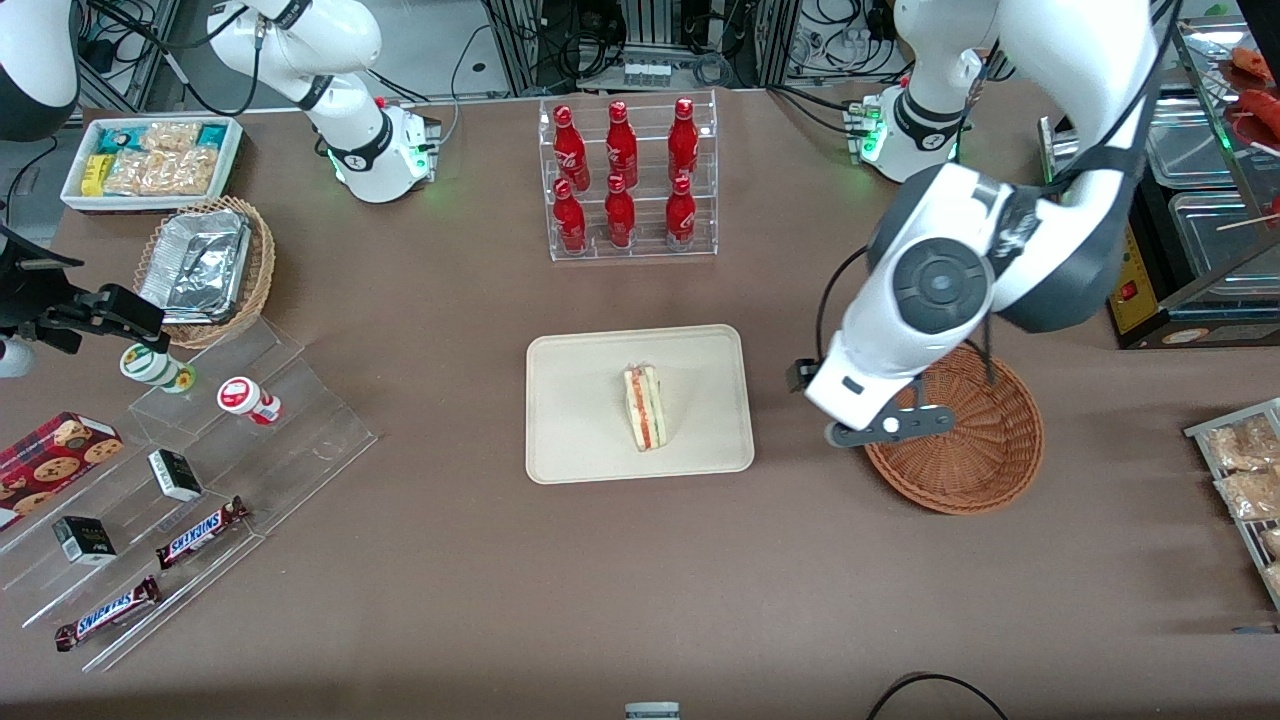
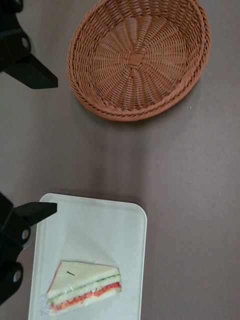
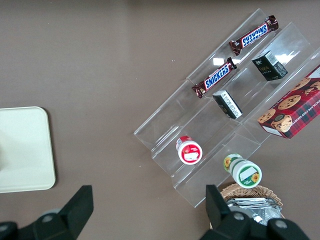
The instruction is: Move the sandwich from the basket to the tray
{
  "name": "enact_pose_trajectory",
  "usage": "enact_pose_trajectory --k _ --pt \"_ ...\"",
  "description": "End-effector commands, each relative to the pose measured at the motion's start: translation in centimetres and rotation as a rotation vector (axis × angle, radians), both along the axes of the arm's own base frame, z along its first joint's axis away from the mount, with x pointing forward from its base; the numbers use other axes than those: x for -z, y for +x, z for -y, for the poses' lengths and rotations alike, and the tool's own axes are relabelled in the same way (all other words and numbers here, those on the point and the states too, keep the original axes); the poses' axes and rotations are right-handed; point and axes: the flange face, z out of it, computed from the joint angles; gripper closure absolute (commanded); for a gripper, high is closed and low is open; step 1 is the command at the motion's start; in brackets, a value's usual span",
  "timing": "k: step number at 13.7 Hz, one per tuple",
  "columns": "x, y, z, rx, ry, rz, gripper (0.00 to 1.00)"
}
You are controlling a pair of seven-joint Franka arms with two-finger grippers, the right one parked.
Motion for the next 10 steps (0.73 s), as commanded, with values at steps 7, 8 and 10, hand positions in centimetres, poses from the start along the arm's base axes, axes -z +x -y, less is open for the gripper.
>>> enact_pose_trajectory --k 7,8,10 --pt "-4.0 -1.2 -13.6 0.117 -0.036 -0.065 0.00" --pt "-4.3 -1.9 -15.3 0.116 -0.030 -0.067 0.00" --pt "-5.5 -3.4 -16.9 0.137 -0.017 -0.074 0.00"
